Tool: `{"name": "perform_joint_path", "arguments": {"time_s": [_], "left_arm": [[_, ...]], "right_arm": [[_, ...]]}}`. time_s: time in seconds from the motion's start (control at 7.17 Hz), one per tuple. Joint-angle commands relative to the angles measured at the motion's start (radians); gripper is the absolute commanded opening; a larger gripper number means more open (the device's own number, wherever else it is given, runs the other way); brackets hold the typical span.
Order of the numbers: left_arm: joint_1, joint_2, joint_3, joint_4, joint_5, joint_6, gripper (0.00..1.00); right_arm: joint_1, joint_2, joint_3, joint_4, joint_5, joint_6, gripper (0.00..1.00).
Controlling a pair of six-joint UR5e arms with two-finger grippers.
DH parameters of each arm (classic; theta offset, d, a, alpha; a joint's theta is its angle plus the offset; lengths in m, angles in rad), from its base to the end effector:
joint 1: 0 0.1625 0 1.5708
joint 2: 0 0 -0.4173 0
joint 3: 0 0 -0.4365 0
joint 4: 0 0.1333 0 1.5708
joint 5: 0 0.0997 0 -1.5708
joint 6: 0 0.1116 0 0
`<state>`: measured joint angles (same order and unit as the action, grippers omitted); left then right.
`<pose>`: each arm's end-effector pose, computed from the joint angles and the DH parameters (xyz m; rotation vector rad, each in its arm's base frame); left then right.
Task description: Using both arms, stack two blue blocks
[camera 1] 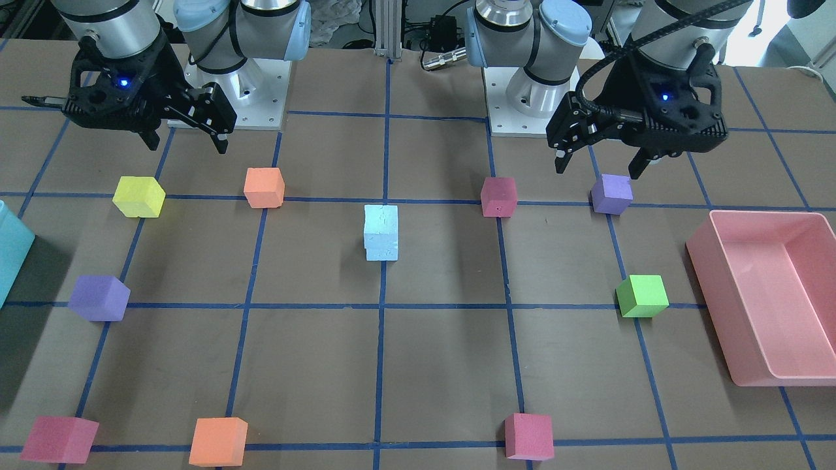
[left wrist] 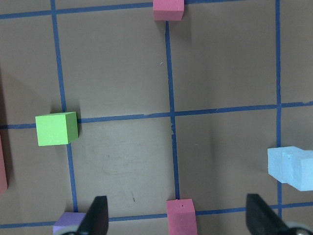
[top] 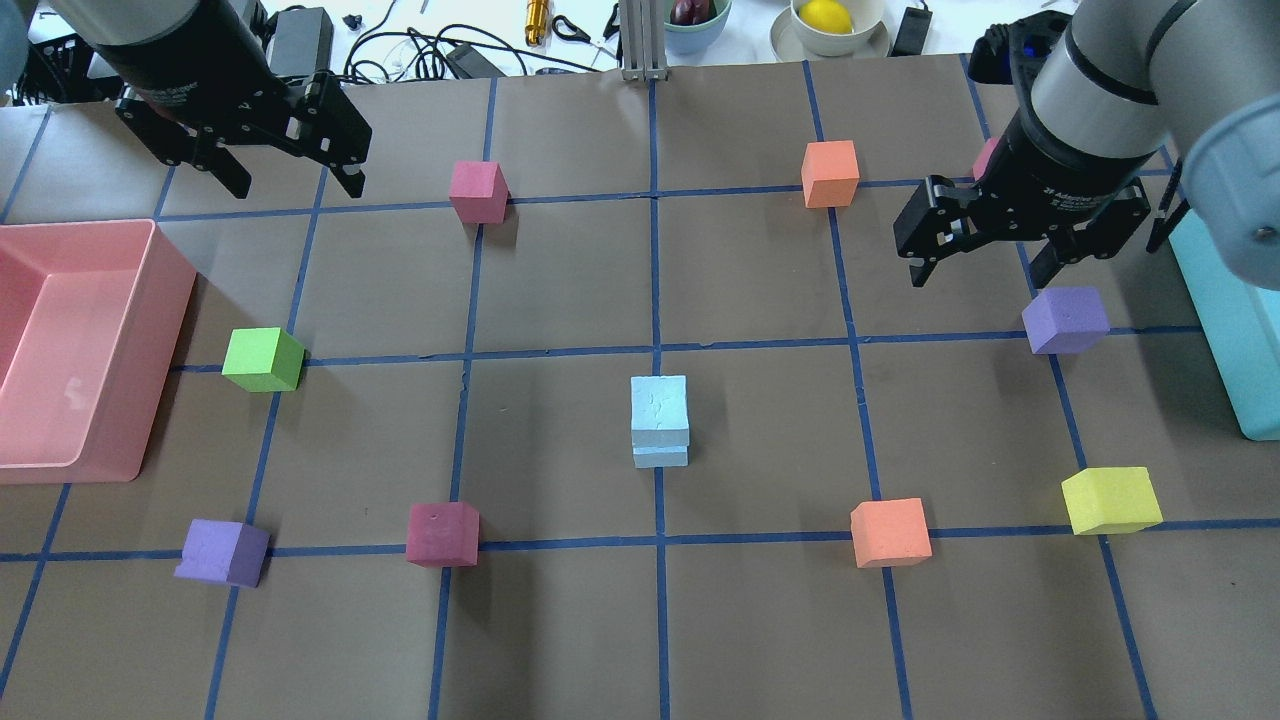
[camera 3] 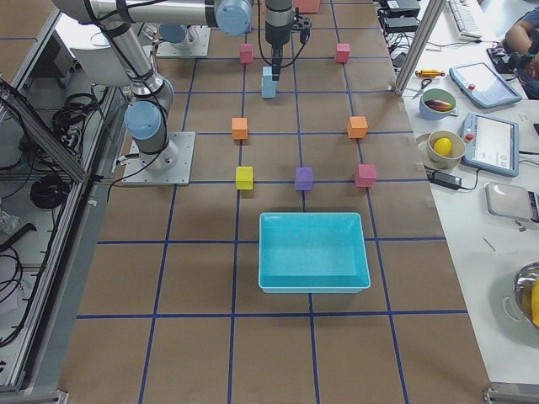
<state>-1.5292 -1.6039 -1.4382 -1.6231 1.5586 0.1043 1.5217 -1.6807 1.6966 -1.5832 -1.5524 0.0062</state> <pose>-0.1115 -0.5581 0.5162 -0.0986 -3.1304 0.0751 0.1111 -0.4960 0.4584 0.0864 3.1219 0.0048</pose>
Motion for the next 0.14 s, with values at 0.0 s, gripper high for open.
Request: {"name": "perform_joint_path", "arguments": {"time_s": [0.0], "left_arm": [[0.000, -0.001, -0.001, 0.000, 0.000, 0.002, 1.00]], "right_arm": [[0.000, -0.001, 0.000, 0.000, 0.000, 0.000, 1.00]]}}
